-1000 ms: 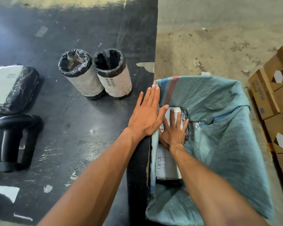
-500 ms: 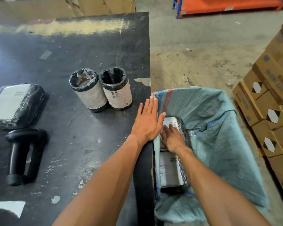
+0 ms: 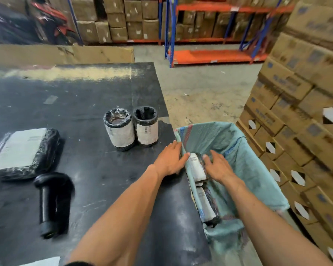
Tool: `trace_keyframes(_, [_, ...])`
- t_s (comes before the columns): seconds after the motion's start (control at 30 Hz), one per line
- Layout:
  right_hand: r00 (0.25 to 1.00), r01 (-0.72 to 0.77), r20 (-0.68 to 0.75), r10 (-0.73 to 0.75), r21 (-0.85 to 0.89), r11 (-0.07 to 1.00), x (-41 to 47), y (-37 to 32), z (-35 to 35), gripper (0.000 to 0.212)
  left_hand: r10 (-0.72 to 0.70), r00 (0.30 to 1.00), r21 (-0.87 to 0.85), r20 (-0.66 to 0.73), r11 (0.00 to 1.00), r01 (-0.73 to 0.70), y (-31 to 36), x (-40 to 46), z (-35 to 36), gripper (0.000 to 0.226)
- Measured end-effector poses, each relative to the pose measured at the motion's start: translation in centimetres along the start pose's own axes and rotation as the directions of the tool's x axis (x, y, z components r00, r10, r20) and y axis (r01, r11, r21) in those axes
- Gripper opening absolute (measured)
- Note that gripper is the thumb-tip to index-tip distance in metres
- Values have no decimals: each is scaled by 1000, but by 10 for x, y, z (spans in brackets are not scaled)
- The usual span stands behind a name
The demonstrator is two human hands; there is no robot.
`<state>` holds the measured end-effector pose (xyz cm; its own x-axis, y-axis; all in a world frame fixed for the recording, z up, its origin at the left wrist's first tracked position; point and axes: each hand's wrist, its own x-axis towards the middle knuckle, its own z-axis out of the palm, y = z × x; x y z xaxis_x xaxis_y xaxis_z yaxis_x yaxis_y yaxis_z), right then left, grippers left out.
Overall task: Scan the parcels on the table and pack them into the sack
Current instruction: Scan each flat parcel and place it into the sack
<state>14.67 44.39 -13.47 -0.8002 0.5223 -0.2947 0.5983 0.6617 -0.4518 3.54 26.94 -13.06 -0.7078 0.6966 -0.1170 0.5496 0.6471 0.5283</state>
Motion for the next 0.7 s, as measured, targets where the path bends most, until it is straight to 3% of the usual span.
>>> trace_keyframes(0.07, [998, 12, -57, -11, 9, 1000, -15, -18, -12, 68, 90, 996, 68, 25, 993, -92, -7, -16, -19, 56])
trace_keyframes(0.2, [979, 100, -183, -95, 18, 995, -40, -70, -29, 68, 188, 982, 221, 22, 957, -188, -26, -46, -73, 58])
trace_keyframes(0.37, [900, 257, -377, -218, 55, 965, -65, -158, -36, 64, 196, 970, 125, -145, 976, -179, -65, -88, -146, 51])
trace_keyframes(0.53, [819, 437, -418, -392, 12, 900, -83, -251, -17, 61, 112, 917, 126, -383, 990, -68, -129, -131, -216, 46])
trace_keyframes(0.7, [763, 612, -280, -583, 21, 791, -102, -325, 34, 58, -146, 843, 195, -517, 939, 282, -222, -173, -253, 48])
